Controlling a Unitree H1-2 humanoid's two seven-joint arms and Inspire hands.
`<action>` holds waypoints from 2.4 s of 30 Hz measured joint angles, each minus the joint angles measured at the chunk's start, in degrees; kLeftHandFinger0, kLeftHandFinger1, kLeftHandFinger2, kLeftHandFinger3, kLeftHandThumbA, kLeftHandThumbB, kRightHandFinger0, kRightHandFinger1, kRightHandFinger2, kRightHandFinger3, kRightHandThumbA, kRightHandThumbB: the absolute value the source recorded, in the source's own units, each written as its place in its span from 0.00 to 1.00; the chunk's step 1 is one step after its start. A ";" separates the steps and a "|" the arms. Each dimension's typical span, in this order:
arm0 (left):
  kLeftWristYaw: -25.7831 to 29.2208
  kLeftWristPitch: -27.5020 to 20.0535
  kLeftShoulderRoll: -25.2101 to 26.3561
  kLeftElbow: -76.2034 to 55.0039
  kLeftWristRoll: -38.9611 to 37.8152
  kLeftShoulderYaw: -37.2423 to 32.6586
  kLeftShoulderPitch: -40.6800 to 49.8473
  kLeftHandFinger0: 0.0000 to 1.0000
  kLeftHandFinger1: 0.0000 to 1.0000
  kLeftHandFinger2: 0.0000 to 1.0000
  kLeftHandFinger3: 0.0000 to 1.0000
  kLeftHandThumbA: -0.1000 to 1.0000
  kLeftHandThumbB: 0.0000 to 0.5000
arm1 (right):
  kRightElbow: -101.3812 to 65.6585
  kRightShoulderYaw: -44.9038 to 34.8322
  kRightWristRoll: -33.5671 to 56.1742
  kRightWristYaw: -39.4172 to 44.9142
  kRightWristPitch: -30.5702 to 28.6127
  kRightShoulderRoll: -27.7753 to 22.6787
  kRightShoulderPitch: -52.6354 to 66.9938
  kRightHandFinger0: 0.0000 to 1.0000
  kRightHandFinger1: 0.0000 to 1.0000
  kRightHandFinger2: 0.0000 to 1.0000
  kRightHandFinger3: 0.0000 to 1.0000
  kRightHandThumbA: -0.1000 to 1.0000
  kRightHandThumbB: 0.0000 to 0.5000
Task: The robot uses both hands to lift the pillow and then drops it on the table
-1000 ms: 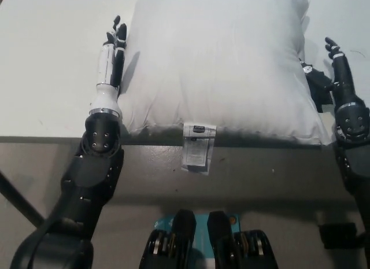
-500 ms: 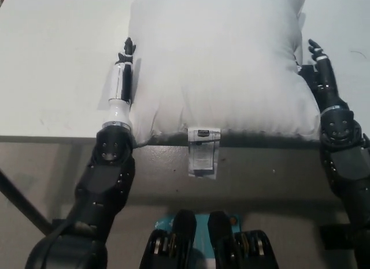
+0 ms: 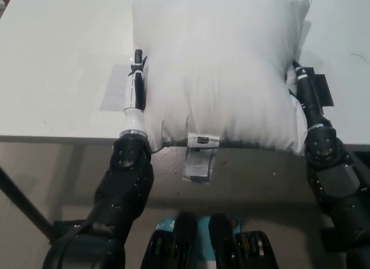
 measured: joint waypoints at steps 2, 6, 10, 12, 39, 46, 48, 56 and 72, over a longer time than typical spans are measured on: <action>0.08 -0.01 -0.04 0.69 -0.23 0.06 -0.37 1.00 1.00 1.00 1.00 1.00 0.16 | 0.00 0.18 0.82 0.54 -0.95 0.51 0.06 1.00 1.00 1.00 1.00 1.00 0.44; 0.27 -0.01 -0.24 0.81 -0.89 0.32 -0.52 1.00 1.00 1.00 1.00 1.00 0.13 | -0.05 0.84 1.47 0.65 -1.84 1.27 0.07 1.00 1.00 1.00 1.00 1.00 0.48; 0.26 -0.01 -0.62 0.44 -1.96 0.73 -0.44 1.00 1.00 1.00 1.00 1.00 0.10 | -0.33 2.06 2.07 0.65 -2.09 2.03 0.08 1.00 1.00 1.00 1.00 1.00 0.51; 0.26 -0.02 -0.72 0.14 -2.29 0.73 -0.28 1.00 1.00 1.00 1.00 1.00 0.09 | -0.57 2.48 2.25 0.65 -2.14 2.21 0.15 1.00 1.00 1.00 1.00 1.00 0.49; 2.24 1.67 -4.06 -32.21 -3.99 -3.68 6.82 1.00 1.00 1.00 1.00 1.00 0.10 | -25.37 3.26 3.04 -1.62 -1.38 2.19 3.47 1.00 1.00 1.00 1.00 1.00 0.43; 3.72 2.40 -3.63 -38.14 -2.22 -5.41 6.44 1.00 1.00 1.00 1.00 1.00 0.22 | -37.55 3.22 2.71 -2.15 1.38 1.41 3.35 1.00 1.00 1.00 1.00 1.00 0.59; 4.23 2.62 -3.59 -40.14 -2.01 -5.54 6.40 1.00 1.00 1.00 1.00 1.00 0.23 | -40.85 3.08 2.69 -2.29 2.44 1.36 3.36 1.00 1.00 1.00 1.00 1.00 0.60; 5.67 6.17 -3.49 -53.81 0.49 -7.09 6.03 1.00 1.00 1.00 1.00 1.00 0.18 | -55.78 2.85 2.43 -2.50 7.08 1.05 2.92 1.00 1.00 1.00 1.00 1.00 0.77; 7.49 11.37 -3.46 -74.06 8.03 -9.78 0.03 1.00 1.00 1.00 1.00 1.00 0.09 | -75.78 2.96 -2.67 -2.54 14.79 1.19 -4.99 1.00 1.00 1.00 1.00 1.00 0.74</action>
